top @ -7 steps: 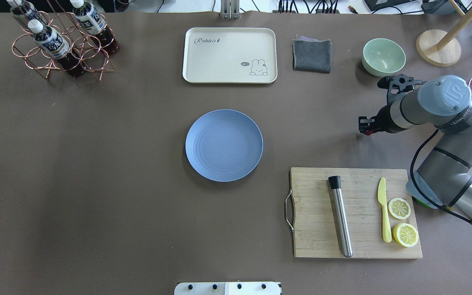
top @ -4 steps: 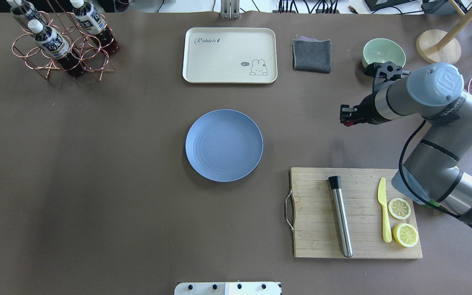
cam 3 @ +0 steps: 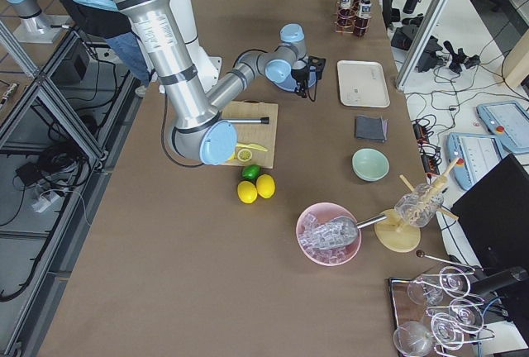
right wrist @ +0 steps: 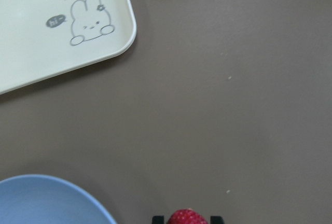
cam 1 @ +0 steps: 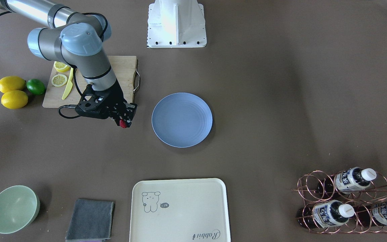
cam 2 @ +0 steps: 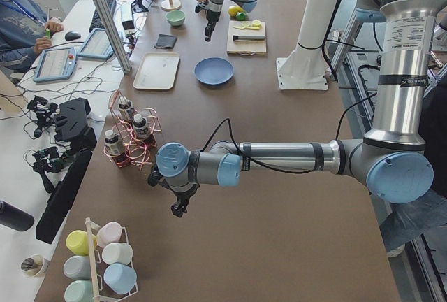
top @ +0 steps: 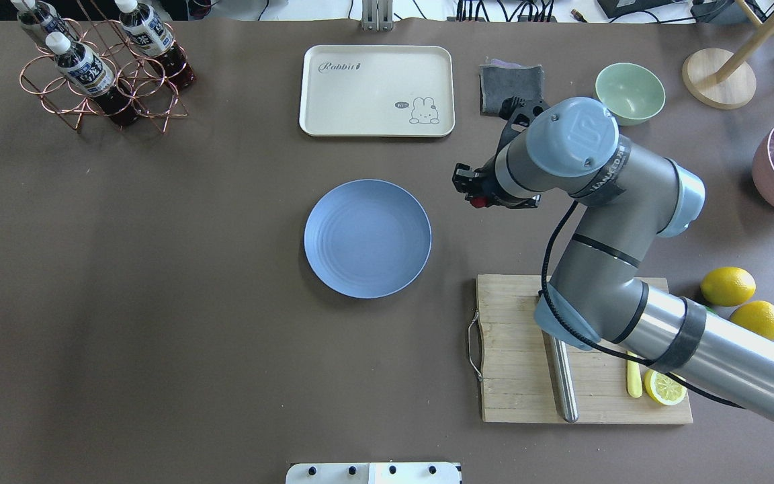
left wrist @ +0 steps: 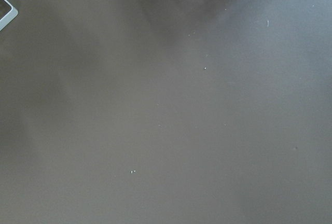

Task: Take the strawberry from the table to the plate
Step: 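Carry the strawberry with the right gripper over the blue plate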

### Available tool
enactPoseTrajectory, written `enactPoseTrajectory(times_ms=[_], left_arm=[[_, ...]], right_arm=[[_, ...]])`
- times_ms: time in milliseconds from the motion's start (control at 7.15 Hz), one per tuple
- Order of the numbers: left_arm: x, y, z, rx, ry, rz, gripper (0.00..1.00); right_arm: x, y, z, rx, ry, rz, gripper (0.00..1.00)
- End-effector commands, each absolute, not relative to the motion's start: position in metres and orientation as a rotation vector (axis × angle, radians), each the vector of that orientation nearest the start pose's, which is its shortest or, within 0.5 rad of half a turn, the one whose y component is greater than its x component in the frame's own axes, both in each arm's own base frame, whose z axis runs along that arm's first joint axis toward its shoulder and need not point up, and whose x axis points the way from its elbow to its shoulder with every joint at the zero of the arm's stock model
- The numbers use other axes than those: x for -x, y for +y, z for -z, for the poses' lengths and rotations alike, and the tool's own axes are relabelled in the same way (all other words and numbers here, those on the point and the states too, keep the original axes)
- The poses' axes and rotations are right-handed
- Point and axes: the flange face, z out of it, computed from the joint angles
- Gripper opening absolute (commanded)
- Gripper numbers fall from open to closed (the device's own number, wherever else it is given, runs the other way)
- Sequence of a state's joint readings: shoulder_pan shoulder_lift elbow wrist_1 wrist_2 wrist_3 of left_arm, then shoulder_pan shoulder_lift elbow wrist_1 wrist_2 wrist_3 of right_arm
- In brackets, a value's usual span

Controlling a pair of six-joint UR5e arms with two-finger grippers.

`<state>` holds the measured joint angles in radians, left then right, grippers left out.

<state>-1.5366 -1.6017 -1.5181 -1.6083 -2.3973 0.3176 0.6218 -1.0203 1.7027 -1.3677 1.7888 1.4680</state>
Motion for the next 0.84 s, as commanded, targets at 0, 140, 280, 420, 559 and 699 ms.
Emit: enactPoseTrajectory(times_ms=[0, 140, 280, 420, 559, 699], left_arm=[[0.051, -0.503, -0.662, -0.087, 0.750, -0.320, 0.98], [0.053, -0.501, -0.661, -0.088, 0.750, -0.317, 0.98], [0.053, -0.499, -0.663, -0.085, 0.752, -0.314, 0.98], [0.053, -0.494, -0.665, -0.082, 0.759, -0.311, 0.98], [0.054, -0.492, -0.665, -0.083, 0.758, -0.311, 0.98], [0.054, -0.489, -0.663, -0.086, 0.758, -0.311, 0.98]], right_arm=[[0.536, -0.438, -0.206, -0.122, -0.892, -0.440, 0.00], [0.563, -0.427, -0.198, -0.132, -0.886, -0.473, 0.00], [0.589, -0.425, -0.188, -0.157, -0.876, -0.526, 0.00], [0.610, -0.428, -0.183, -0.158, -0.862, -0.529, 0.00], [0.621, -0.429, -0.182, -0.167, -0.851, -0.551, 0.00], [0.628, -0.428, -0.186, -0.183, -0.854, -0.552, 0.00]])
